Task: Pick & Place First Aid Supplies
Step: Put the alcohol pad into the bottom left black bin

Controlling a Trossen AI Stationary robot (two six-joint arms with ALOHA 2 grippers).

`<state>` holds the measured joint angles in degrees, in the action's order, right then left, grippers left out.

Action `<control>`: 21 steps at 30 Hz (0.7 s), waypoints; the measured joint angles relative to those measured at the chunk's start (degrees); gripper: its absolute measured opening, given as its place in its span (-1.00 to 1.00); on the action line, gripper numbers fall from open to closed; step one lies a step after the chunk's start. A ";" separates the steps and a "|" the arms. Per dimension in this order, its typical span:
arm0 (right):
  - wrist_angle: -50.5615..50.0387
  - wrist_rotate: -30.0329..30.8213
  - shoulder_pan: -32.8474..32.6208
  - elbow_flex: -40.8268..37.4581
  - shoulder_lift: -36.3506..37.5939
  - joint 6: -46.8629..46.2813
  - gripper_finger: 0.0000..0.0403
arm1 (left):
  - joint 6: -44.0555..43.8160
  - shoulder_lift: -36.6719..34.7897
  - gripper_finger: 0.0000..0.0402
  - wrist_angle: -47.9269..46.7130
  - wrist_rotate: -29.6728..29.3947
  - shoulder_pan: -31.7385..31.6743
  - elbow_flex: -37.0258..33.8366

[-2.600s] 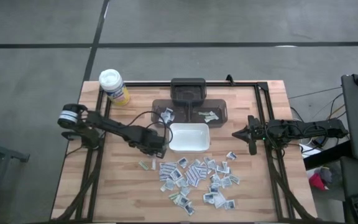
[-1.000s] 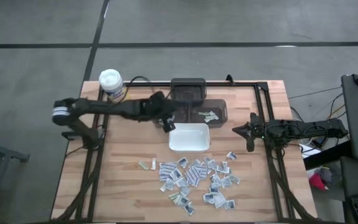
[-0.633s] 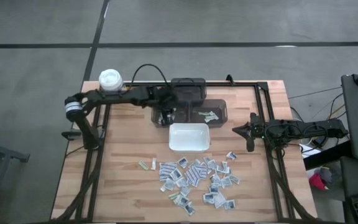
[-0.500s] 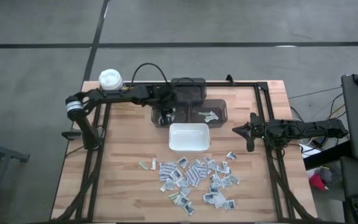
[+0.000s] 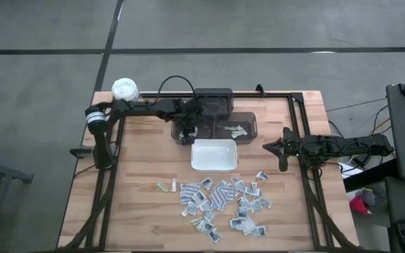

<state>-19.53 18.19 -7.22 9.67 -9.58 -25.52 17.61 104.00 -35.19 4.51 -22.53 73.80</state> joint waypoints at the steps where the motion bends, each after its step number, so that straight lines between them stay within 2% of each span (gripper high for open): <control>1: 0.02 0.00 0.01 0.00 0.00 0.00 -0.96 | 0.07 0.03 -1.00 0.01 0.09 -0.17 0.00; 17: 0.02 -0.02 0.01 0.00 0.00 -0.02 -0.96 | 1.04 0.11 -1.00 0.03 0.49 -0.78 -0.16; 21: 0.02 -0.02 0.01 0.00 0.00 -0.02 -0.96 | 1.04 0.11 -0.92 0.51 0.49 -0.78 -0.82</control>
<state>-19.51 18.17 -7.21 9.67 -9.58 -25.54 18.65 104.12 -34.68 4.99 -23.31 72.98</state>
